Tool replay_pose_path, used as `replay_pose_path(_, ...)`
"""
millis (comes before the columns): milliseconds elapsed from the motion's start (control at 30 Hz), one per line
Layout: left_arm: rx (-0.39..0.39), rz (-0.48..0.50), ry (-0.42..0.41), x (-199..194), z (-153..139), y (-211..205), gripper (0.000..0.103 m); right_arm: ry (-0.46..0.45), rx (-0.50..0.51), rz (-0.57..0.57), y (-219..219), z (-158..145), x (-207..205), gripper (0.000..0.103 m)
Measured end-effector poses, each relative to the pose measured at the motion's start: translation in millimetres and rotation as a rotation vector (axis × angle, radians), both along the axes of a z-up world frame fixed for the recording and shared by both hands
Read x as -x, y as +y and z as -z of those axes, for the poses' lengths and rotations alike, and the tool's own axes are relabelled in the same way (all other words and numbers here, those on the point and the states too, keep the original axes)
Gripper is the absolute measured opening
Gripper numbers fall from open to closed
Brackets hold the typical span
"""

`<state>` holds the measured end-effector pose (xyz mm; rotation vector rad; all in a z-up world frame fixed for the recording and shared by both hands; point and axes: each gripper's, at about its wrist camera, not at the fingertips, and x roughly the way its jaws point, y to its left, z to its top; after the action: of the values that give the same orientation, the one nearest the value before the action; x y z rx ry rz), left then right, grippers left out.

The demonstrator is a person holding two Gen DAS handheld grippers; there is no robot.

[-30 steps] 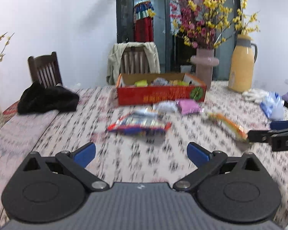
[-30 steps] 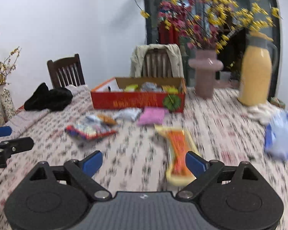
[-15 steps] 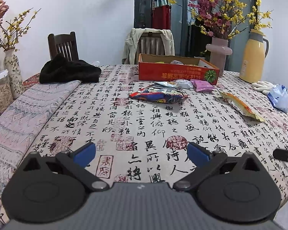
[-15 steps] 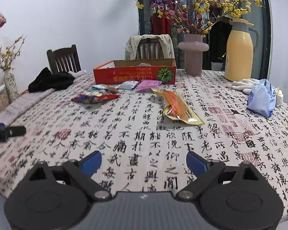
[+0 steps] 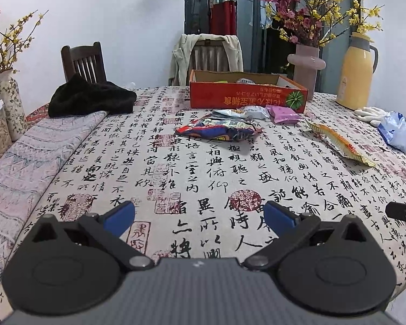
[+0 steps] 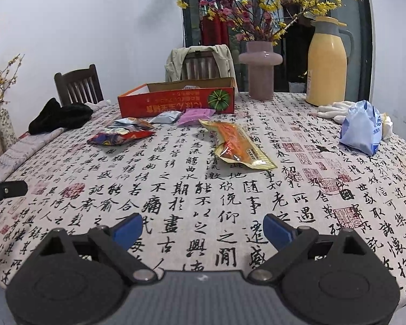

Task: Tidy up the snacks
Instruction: 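Withdraw both tools from the box back toward the table, then grasp a cookie packet with the left tool while the right tool grasps an orange-gold packet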

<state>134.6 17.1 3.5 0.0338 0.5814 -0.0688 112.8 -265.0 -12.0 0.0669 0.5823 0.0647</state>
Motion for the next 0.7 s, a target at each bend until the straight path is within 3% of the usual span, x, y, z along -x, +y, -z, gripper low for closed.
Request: replay_pose_path(700,0.000,0.027,0.036,-49,9,-9,0.103,0.009,0.015,0.011,-8,3,-51,0.096)
